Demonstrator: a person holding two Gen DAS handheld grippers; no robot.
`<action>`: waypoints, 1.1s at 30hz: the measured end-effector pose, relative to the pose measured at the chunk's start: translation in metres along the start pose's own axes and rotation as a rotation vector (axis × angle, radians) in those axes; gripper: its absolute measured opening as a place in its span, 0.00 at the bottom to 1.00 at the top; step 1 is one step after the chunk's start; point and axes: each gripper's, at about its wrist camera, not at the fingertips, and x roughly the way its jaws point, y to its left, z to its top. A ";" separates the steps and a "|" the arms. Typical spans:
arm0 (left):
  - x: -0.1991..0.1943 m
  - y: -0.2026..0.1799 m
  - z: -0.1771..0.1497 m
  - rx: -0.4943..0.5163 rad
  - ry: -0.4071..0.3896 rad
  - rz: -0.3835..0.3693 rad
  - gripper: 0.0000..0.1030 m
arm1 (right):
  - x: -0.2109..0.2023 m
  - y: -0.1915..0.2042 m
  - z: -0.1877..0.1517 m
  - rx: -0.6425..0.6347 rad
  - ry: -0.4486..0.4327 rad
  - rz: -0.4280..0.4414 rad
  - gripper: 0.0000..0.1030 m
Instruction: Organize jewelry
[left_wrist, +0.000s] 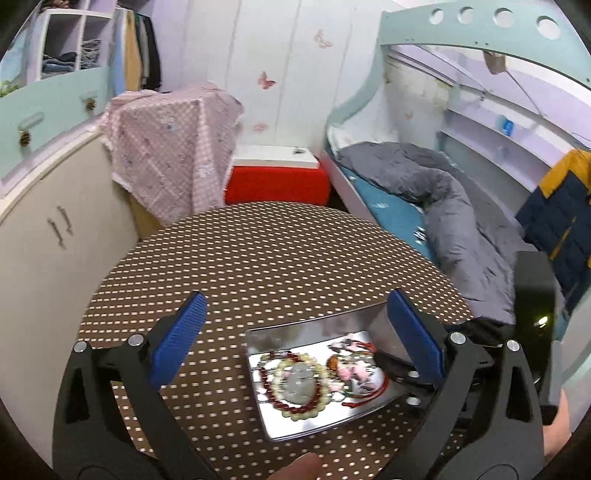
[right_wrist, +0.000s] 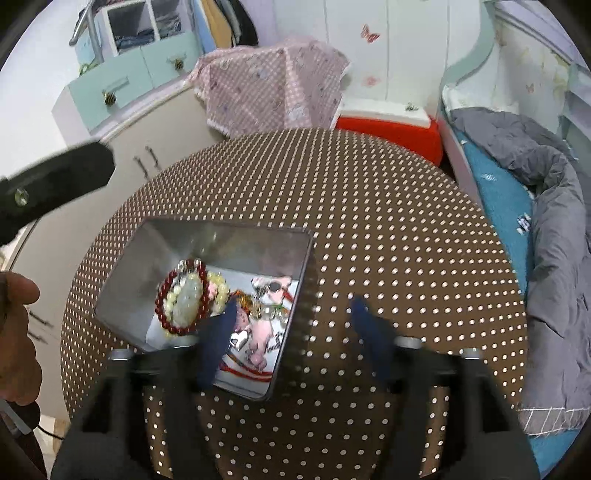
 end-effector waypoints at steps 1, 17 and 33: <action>-0.003 0.002 -0.001 -0.002 -0.005 0.011 0.93 | -0.003 -0.001 0.001 0.012 -0.012 0.000 0.81; -0.094 0.018 -0.027 -0.004 -0.231 0.278 0.94 | -0.086 0.013 0.001 0.086 -0.241 -0.043 0.92; -0.203 -0.011 -0.079 -0.025 -0.392 0.329 0.94 | -0.207 0.091 -0.059 -0.011 -0.532 -0.122 0.92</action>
